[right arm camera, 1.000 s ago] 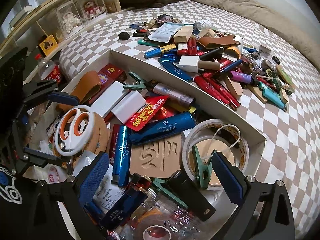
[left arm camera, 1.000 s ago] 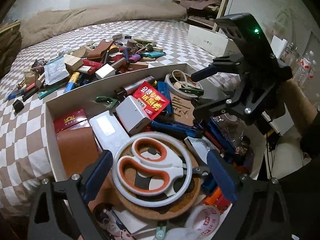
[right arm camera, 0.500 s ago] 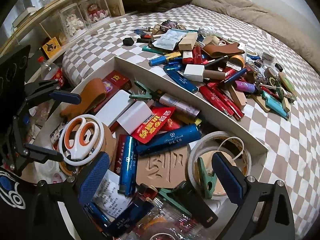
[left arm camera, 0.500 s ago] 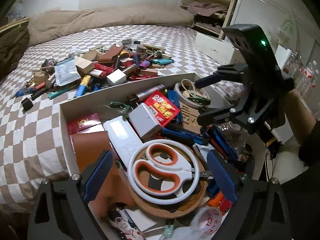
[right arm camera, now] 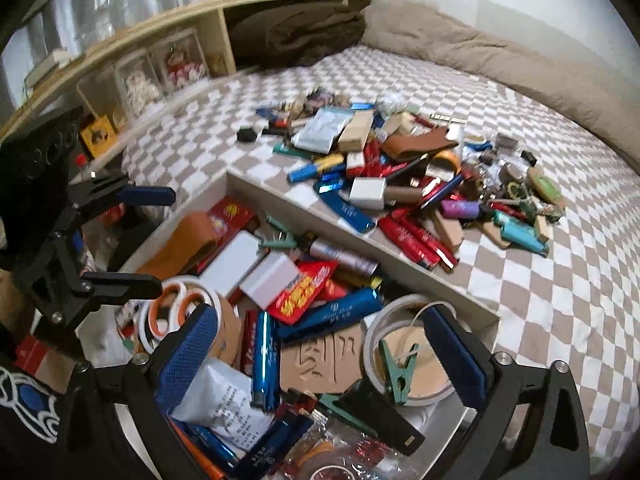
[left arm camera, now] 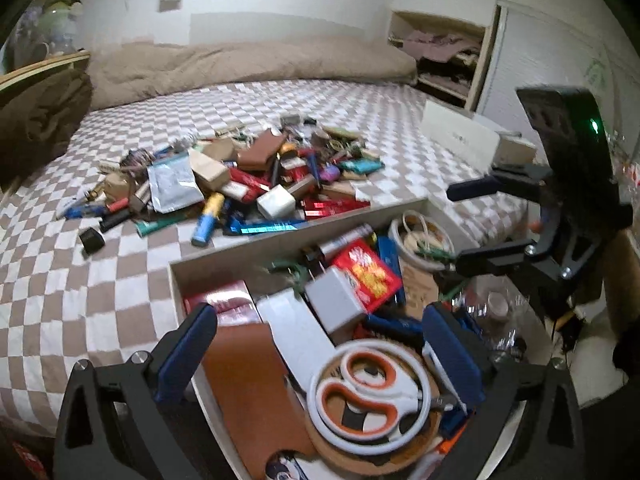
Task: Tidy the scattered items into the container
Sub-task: 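Move both tools away from the box back over the pile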
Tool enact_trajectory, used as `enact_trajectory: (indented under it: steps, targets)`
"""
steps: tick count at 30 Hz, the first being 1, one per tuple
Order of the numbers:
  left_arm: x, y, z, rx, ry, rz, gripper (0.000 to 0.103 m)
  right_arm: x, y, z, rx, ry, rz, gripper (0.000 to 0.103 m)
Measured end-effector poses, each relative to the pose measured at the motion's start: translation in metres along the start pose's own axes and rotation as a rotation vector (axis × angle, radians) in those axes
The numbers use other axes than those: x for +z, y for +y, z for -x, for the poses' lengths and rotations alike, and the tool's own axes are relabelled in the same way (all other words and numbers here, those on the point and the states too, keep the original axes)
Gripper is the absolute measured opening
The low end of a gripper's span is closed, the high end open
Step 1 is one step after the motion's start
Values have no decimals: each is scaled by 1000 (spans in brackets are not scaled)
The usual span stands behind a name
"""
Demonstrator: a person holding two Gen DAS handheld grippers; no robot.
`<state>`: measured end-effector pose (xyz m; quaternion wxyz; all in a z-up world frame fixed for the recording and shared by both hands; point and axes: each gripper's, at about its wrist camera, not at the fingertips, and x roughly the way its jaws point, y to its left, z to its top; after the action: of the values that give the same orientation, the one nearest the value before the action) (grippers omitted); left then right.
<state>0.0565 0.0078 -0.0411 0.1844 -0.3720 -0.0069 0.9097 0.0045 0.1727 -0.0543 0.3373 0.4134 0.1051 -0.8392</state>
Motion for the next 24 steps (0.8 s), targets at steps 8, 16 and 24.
enact_trajectory:
  steps: [8,16,24]
  targets:
    - [23,1,13,68,-70,-4,103,15,-13,21,-30,-106,-65,103]
    - [40,5,20,105,-123,4,103,25,-27,48,-84,-226,-109,103]
    - [51,4,21,139,-163,-2,103,30,-37,62,-120,-309,-154,103]
